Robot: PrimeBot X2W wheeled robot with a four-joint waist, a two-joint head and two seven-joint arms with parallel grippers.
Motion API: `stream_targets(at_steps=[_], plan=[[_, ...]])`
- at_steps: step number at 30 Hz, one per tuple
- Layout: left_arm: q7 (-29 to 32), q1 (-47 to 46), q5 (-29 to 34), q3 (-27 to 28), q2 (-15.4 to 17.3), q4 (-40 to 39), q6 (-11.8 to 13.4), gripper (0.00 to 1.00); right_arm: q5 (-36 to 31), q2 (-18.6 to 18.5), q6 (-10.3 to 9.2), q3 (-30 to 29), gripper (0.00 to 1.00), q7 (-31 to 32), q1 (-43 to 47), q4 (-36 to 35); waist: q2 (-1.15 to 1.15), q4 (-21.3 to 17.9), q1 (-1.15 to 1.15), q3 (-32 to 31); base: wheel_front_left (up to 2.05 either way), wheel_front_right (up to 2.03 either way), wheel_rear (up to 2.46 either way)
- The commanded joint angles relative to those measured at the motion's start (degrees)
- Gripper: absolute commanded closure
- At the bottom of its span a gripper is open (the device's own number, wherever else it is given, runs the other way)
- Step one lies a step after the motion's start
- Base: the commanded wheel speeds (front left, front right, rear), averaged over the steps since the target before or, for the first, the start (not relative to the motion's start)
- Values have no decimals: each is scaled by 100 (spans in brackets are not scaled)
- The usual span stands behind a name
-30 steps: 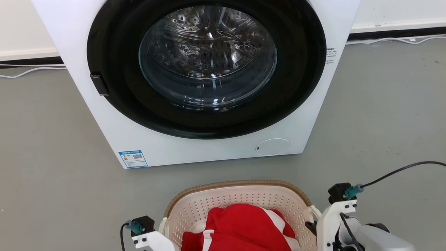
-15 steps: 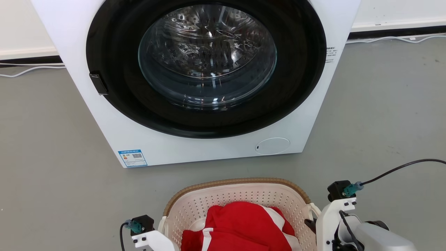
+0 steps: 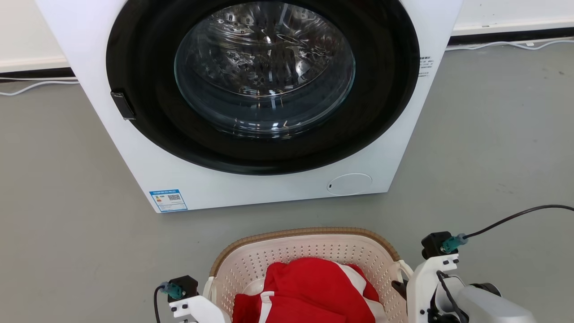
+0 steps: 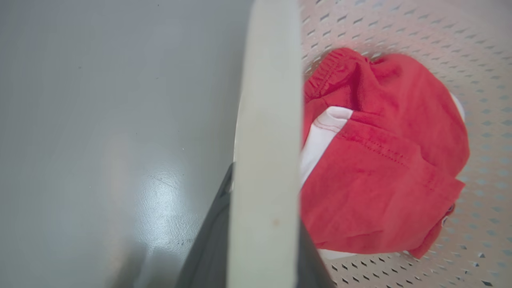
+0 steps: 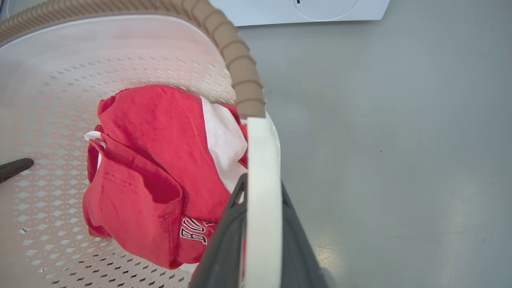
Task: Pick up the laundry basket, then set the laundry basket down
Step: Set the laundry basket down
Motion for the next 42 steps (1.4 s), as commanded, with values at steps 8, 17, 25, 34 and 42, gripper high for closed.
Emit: stream_targets(at_steps=[8, 17, 25, 34, 42], plan=[[-162, -390, -73, 57, 158, -29, -14, 100, -101, -207, 42, 33, 100, -205, -70, -101, 0, -10, 0, 158, 0, 0, 0], [-368, -555, -50, -56, 158, -190, 159, 100, -118, -388, 42, 33, 100, -458, -200, -181, 0, 3, 0, 582, 0, 0, 0], [-657, -833, -67, -129, 158, -365, 388, 100, -93, -580, 42, 33, 100, -776, -384, -300, 0, 53, 0, 1151, 0, 0, 0], [-1003, -1308, -112, -266, 158, -611, 728, 100, 10, -893, 42, 33, 100, -1309, -716, -490, 0, 128, 0, 2020, 0, 0, 0], [-1322, -1650, -163, -283, 158, -687, 929, 100, 101, -1082, 42, 33, 100, -1700, -892, -674, 0, 166, 0, 2654, 0, 0, 0]])
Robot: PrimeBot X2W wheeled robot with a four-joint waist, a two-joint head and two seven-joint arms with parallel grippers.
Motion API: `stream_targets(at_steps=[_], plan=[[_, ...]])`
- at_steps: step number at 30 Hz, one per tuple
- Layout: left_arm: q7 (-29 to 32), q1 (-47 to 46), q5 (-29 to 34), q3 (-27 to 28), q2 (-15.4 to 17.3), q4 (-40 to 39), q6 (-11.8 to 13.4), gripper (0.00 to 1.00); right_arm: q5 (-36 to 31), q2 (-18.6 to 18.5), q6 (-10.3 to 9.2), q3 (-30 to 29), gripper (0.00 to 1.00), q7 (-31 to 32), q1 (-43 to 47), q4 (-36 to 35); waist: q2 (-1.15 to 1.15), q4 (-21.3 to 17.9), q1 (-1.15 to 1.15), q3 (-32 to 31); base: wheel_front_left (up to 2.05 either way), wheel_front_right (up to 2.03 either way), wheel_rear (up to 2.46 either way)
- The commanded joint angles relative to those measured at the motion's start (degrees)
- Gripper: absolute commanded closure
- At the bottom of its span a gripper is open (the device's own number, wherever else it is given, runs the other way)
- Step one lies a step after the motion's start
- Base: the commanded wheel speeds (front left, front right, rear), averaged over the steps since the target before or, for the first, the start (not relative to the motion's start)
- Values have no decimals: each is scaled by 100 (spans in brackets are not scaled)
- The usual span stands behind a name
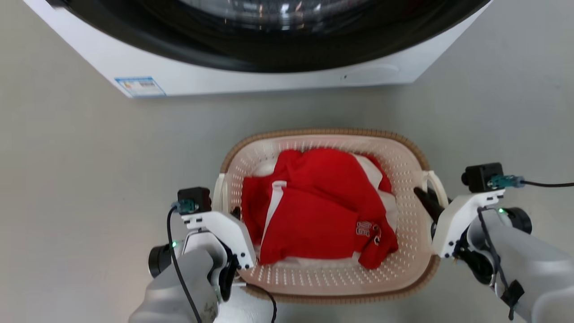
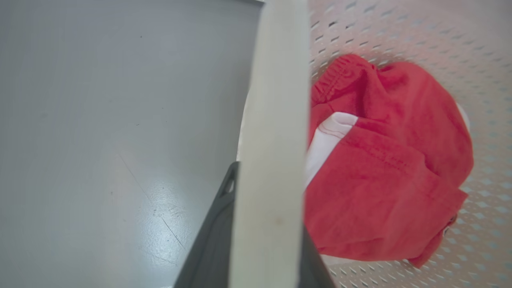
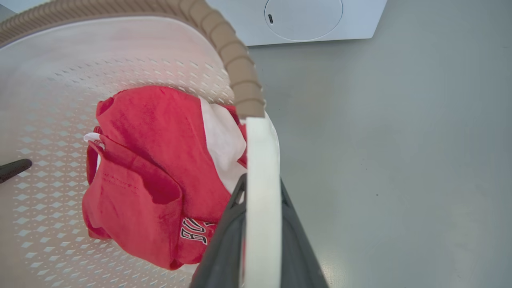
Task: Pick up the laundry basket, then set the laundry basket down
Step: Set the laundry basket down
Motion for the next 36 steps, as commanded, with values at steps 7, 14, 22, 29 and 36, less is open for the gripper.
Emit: stream_targets(at_steps=[7, 14, 22, 29, 36], plan=[[-222, -502, -69, 127, 185, -141, 240, 100, 139, -394, 36, 46, 100, -402, -70, -104, 0, 71, 0, 704, 0, 0, 0], [-238, -882, 37, 287, 185, -361, 477, 100, 194, -639, 36, 27, 100, -587, -374, -229, 0, 182, 0, 1286, 0, 0, 0], [-239, -1207, 357, 587, 185, -652, 713, 100, 103, -828, 36, -223, 100, -623, -697, -411, 0, 295, 0, 1841, 0, 0, 0], [-240, -1277, 561, 791, 185, -792, 804, 100, -127, -850, 36, -510, 100, -625, -738, -543, 0, 340, 0, 2111, 0, 0, 0], [-240, -1301, 714, 919, 185, -863, 861, 100, -246, -850, 36, -665, 100, -625, -726, -621, 0, 282, 0, 2310, 0, 0, 0]])
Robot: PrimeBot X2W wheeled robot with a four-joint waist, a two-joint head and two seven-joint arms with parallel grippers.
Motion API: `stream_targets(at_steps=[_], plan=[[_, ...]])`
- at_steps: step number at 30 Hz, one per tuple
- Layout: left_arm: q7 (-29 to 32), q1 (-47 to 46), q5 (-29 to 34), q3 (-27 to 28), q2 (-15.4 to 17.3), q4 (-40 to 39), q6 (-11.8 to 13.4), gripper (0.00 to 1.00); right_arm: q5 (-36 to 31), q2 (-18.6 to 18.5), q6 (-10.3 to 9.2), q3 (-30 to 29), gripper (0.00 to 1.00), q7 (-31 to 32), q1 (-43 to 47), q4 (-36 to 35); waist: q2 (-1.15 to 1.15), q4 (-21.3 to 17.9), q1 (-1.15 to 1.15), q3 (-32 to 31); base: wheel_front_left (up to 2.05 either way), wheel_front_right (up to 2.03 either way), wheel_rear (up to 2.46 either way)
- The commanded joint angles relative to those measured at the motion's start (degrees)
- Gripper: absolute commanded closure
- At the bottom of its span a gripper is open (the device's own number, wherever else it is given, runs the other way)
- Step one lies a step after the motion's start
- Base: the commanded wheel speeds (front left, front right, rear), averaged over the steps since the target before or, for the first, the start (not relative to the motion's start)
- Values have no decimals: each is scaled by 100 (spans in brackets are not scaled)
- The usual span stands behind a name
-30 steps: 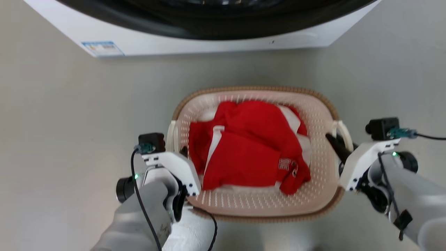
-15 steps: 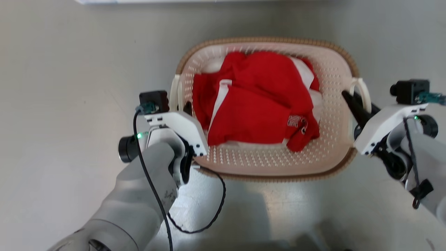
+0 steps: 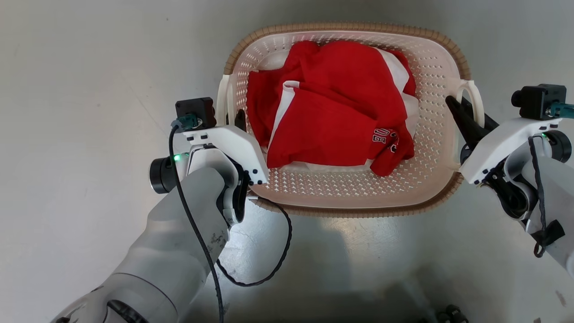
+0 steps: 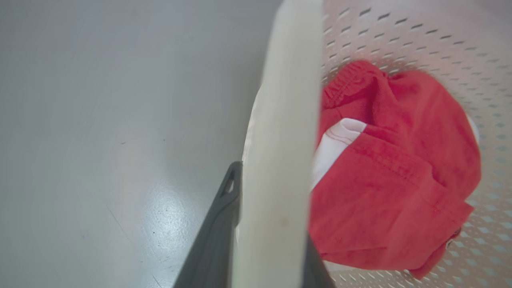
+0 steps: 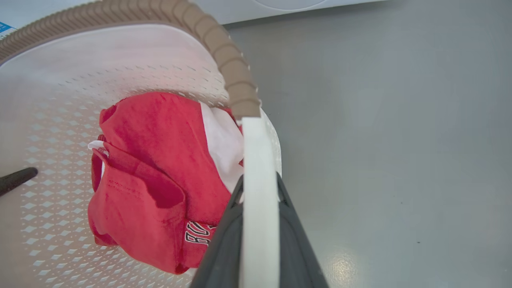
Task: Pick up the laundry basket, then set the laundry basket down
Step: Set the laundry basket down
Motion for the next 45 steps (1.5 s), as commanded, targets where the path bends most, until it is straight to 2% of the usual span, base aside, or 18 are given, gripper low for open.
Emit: stream_targets(at_steps=[1, 19, 20, 21, 22, 23, 35, 45], plan=[[-62, -45, 8, 201, 160, -55, 84, 100, -47, -217, 26, 0, 100, -102, 273, -12, 0, -39, 0, 78, 0, 0, 0], [-62, -66, 81, 214, 160, -205, 151, 100, -251, -199, 26, -340, 100, -103, 352, -137, 0, 43, 0, 364, 0, 0, 0], [-62, -62, 73, 216, 160, -209, 148, 76, -264, -199, 26, -354, 93, -103, 363, -128, 0, 48, 0, 361, 0, 0, 0], [-62, -54, 63, 217, 160, -208, 140, 51, -277, -195, 26, -376, 62, -103, 370, -113, 0, 51, 0, 361, 0, 0, 0], [-62, -49, 54, 218, 160, -200, 127, 0, -293, -189, 26, -404, 17, -103, 376, -100, 0, 54, 0, 360, 0, 0, 0], [-62, -39, 37, 207, 160, -184, 115, 0, -310, -178, 26, -427, 0, -103, 384, -90, 0, 53, 0, 357, 0, 0, 0], [-62, -100, -140, 63, 160, -99, 138, 0, -560, -64, 26, -726, 0, -103, 478, -17, 0, 30, 0, 317, 0, 0, 0], [-62, 28, 403, 510, 160, -169, 52, 0, -661, 83, 26, -897, 0, -103, 632, -13, 0, -56, 0, 10, 0, 0, 0]])
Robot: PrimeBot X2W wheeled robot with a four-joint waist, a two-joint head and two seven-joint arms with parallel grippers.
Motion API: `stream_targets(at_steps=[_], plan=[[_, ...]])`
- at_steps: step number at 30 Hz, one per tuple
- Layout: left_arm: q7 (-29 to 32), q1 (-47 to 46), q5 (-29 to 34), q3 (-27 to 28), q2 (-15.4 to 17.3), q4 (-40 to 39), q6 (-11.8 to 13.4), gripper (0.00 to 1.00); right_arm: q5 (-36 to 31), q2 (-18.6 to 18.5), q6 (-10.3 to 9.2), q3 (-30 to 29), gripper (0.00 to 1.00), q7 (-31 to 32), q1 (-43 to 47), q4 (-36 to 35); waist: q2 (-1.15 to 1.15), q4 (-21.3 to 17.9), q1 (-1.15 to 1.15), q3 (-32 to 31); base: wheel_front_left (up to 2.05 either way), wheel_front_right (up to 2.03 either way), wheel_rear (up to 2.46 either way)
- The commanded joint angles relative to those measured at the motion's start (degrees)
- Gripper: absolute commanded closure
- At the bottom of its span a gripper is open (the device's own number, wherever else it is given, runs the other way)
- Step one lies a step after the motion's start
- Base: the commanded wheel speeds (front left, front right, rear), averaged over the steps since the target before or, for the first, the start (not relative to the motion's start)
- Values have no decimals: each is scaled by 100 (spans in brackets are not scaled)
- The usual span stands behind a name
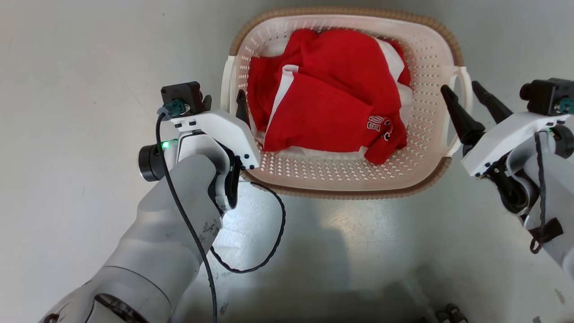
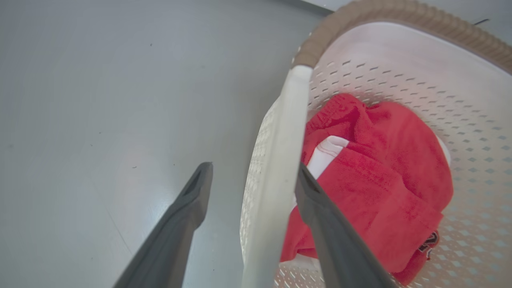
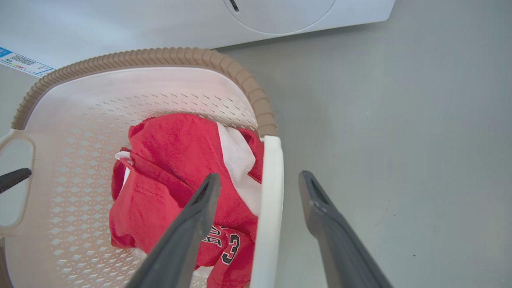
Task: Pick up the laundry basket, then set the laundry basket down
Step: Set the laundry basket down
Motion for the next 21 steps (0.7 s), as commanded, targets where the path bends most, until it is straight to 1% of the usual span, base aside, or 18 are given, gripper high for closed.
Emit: stream_targets(at_steps=[1, 4, 8, 9, 12, 15, 21], plan=[[-36, 191, 121, 178, 87, -21, -25, 0, -49, -33, 26, 13, 0, -78, 473, -17, 0, -46, 0, -153, 0, 0, 0], [-36, 305, 254, 342, 87, -21, -113, 0, -44, 12, 26, -48, 0, -78, 555, -4, 0, -81, 0, -362, 0, 0, 0], [-36, 482, 517, 564, 87, 30, -185, 0, -58, 71, 26, -122, 0, -78, 712, 6, 0, -127, 0, -692, 0, 0, 0], [-36, 482, 517, 564, 87, 30, -185, 0, -58, 71, 26, -122, 0, -78, 712, 6, 0, -127, 0, -692, 0, 0, 0], [-36, 641, 774, 863, 87, -22, -293, 0, -77, 134, 26, -212, 0, -78, 865, 10, 0, -186, 0, -986, 0, 0, 0], [-36, 865, 1213, 1230, 87, -147, -383, 0, -123, 210, 26, -353, 0, -78, 1038, -42, 0, -269, 0, -1302, 0, 0, 0], [-36, 1533, 2036, 1889, 87, -506, -662, 0, -322, 302, 26, -697, 0, -78, 1474, -147, 0, -371, 0, -1949, 0, 0, 0]])
